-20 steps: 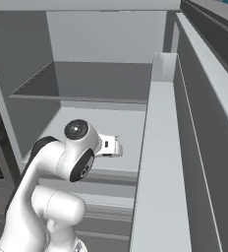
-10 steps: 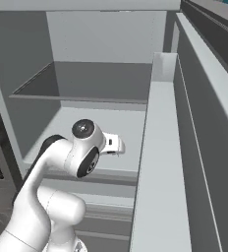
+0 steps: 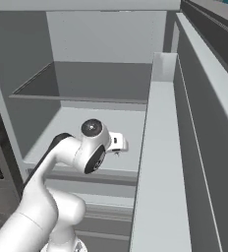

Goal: Place one carrot and one fish in each tupperware on the nearby counter, to pack two identical lunches.

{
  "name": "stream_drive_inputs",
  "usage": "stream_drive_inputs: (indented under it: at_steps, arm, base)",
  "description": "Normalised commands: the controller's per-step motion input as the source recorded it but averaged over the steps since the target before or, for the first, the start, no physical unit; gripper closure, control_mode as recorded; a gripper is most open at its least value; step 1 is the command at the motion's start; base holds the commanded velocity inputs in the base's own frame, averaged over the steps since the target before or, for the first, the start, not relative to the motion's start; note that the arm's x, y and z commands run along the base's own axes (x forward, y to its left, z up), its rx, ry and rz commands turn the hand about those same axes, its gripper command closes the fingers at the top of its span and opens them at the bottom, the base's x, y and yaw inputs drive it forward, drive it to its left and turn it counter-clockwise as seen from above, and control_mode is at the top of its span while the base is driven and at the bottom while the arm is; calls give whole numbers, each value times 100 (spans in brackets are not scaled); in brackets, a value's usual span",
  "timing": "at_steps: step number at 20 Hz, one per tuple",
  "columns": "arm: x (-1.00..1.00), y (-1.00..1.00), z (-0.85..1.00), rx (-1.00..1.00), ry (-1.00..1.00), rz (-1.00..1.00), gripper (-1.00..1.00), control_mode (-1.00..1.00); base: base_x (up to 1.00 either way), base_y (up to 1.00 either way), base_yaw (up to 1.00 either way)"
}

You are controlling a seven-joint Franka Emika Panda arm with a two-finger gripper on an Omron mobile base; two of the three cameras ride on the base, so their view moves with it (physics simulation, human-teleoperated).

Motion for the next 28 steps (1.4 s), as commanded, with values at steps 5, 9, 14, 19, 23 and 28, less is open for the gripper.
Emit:
stream_drive_inputs:
  at_steps: [5,9,14,19,23,28]
  arm:
    - [38,-4,-11,0,1,2,-100,-100]
    - [40,-6,-14,0,0,1,-100,-100]
    - [34,-10,-18,0,2,1,-100,-100]
    - [33,-8,-21,0,3,1,-100,-100]
    - [32,-10,-24,0,5,1,-100,-100]
    - [33,-9,-25,0,5,1,-100,-100]
  base:
    - [0,0,0]
    - [0,0,0]
    - [0,0,0]
    - [0,0,0]
    - [0,0,0]
    - [0,0,0]
